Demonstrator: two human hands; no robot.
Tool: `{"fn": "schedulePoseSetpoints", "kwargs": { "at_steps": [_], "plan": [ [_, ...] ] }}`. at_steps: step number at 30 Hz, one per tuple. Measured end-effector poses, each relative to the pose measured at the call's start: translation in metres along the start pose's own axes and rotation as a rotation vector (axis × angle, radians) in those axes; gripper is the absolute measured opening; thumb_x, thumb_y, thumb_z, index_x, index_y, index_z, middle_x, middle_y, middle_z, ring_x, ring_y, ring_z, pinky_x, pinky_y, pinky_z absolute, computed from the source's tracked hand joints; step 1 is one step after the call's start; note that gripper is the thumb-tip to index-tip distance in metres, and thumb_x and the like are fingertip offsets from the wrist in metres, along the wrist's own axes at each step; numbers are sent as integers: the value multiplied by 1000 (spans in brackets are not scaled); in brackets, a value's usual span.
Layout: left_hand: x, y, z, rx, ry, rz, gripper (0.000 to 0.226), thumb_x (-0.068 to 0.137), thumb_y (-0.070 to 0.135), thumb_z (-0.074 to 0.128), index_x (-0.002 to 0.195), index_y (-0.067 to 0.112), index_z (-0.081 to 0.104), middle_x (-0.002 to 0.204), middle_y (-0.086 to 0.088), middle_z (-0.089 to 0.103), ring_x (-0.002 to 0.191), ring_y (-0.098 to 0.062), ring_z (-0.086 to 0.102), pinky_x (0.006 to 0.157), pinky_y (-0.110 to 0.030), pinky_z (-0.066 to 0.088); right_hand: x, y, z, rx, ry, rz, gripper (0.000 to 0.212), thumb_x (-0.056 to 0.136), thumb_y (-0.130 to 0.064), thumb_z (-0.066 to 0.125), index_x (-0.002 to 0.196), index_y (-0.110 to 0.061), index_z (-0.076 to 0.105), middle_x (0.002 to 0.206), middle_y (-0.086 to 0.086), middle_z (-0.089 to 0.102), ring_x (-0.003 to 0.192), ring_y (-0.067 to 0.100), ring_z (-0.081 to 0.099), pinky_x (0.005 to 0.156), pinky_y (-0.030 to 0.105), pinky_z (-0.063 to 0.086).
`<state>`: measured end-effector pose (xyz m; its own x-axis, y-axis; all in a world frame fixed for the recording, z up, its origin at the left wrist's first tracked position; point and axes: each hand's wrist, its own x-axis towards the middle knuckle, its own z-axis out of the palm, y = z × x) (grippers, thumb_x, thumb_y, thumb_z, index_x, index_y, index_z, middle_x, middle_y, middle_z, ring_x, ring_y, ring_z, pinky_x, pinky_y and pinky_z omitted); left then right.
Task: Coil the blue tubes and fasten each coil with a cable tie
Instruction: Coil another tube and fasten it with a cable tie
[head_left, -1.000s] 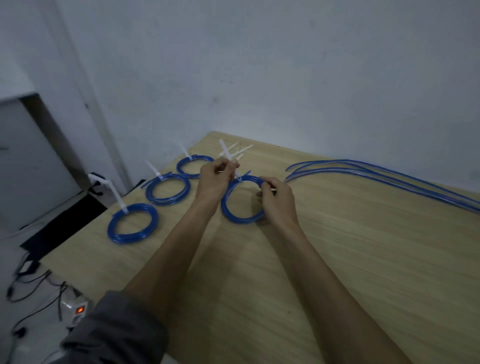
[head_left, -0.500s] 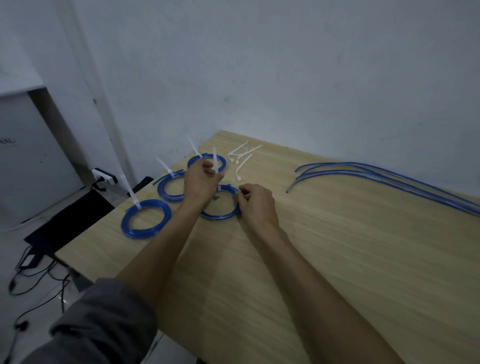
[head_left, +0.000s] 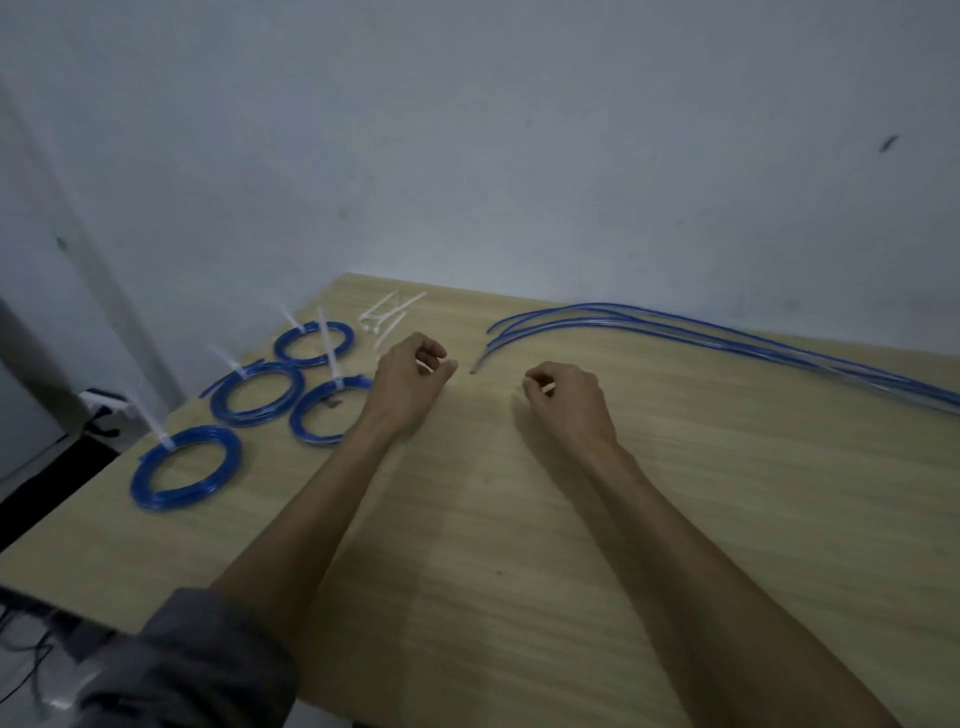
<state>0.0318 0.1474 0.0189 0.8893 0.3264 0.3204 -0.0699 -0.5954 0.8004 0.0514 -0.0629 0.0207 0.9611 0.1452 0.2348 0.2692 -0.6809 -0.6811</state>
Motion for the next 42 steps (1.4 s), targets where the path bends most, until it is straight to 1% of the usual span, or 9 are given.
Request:
{"fn": "schedulePoseSetpoints", "kwargs": {
  "at_steps": [5,9,12,16,24,28,33,38,42],
  "plan": [
    [-3,20,56,23,-117,105,8,88,23,71,92,17,67,79,5,64,69,-8,58,68,-26,48,-11,49,-45,-87,63,53,21,95,-26,58,104,-18,75,99,1,75,92,22,69,85,40,56],
    [-3,26,91,230,-210,258,17,89,25,68,104,17,70,103,-4,67,101,-23,61,91,-38,50,-17,84,-67,-289,139,26,25,95,-28,54,107,-16,73,101,7,70,99,30,62,85,43,52],
    [5,33,111,330,-199,347,25,91,25,67,113,14,71,116,-9,65,114,-28,57,97,-36,42,-15,107,-79,-432,168,2,27,96,-29,52,109,-16,71,109,7,66,106,31,56,88,42,47],
    [17,44,143,365,-263,400,35,98,31,58,126,11,64,132,-10,59,124,-31,53,105,-40,43,-3,124,-93,-530,173,6,32,96,-34,51,112,-15,70,118,8,65,112,30,54,90,42,44],
    [46,71,217,393,-397,443,43,100,28,54,141,12,54,151,-12,47,137,-33,42,113,-43,36,12,152,-104,-527,141,127,38,96,-45,48,107,-16,69,121,9,62,116,31,52,94,42,43],
    [62,85,251,382,-430,491,49,100,31,51,145,13,49,153,-12,45,140,-33,39,113,-48,36,15,156,-101,-529,172,119,38,96,-47,48,109,-17,68,119,8,62,114,30,53,94,41,42],
    [76,97,274,444,-403,494,47,101,30,48,145,13,48,150,-12,47,136,-34,40,112,-43,32,18,161,-101,-538,189,116,38,96,-46,47,111,-17,67,120,7,62,113,29,53,94,41,42],
    [80,103,280,493,-331,475,35,99,34,48,129,19,58,132,-9,51,124,-31,41,108,-44,23,19,161,-101,-534,183,120,40,97,-46,47,115,-16,67,121,7,63,114,28,53,96,41,41],
    [77,103,279,497,-282,459,24,99,35,50,110,18,62,119,-7,57,118,-28,44,102,-42,27,18,160,-102,-532,177,126,40,97,-46,47,116,-16,66,121,7,62,114,28,53,96,41,41]
  ]
}}
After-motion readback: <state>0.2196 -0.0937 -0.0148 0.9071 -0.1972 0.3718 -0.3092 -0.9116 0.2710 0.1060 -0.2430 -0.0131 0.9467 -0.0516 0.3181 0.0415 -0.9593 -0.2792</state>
